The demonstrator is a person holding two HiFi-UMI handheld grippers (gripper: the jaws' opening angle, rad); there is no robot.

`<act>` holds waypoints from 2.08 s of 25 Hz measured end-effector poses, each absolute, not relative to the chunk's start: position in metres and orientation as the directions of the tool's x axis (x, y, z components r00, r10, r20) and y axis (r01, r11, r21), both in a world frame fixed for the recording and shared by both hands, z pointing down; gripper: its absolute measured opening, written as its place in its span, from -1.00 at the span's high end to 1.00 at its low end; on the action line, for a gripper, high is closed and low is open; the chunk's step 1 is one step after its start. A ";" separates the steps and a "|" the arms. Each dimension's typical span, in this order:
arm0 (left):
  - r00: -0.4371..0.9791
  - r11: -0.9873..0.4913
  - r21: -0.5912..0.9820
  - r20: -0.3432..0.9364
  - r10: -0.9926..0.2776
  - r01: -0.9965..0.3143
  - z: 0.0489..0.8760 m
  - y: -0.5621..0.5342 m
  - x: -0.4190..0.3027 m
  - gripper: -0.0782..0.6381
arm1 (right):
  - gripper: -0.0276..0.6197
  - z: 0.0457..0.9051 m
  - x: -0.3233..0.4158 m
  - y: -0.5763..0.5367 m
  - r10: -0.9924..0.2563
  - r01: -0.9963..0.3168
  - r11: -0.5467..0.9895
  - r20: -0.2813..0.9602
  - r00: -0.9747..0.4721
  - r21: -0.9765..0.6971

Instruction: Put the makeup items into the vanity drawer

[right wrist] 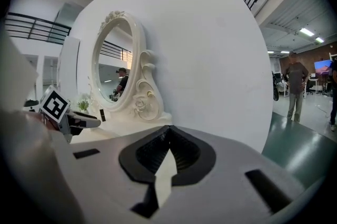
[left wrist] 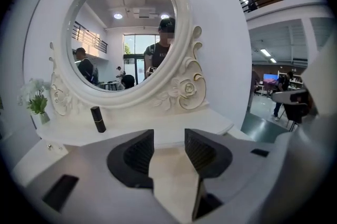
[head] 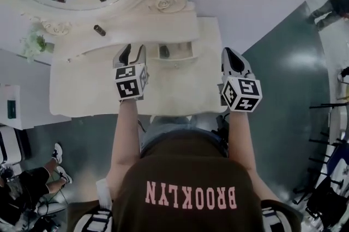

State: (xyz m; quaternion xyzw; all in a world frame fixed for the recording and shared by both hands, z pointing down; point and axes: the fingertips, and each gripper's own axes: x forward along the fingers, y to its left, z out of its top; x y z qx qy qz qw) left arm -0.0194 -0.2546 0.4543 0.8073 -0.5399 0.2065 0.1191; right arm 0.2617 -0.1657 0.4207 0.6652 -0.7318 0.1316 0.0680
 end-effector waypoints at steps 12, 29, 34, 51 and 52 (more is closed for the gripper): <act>0.288 -0.343 -0.043 0.450 -0.845 -0.938 0.440 -0.280 -0.094 0.32 | 0.92 0.412 0.193 -0.197 -0.953 -0.987 0.122 0.264 -0.145 -0.101; 0.284 -0.332 -0.039 0.428 -0.858 -0.943 0.436 -0.343 -0.166 0.31 | 0.92 0.417 0.125 -0.237 -0.947 -0.992 0.103 0.298 -0.120 -0.072; 0.300 -0.348 -0.033 0.433 -0.850 -0.937 0.441 -0.362 -0.174 0.31 | 0.92 0.425 0.117 -0.245 -0.939 -0.994 0.088 0.327 -0.103 -0.061; 0.320 -0.382 -0.060 0.437 -0.841 -0.922 0.452 -0.384 -0.177 0.56 | 0.92 0.435 0.106 -0.245 -0.922 -0.997 0.074 0.381 -0.072 -0.010; 0.319 -0.381 -0.060 0.435 -0.842 -0.923 0.450 -0.384 -0.178 0.56 | 0.92 0.435 0.107 -0.243 -0.922 -0.997 0.072 0.380 -0.070 -0.009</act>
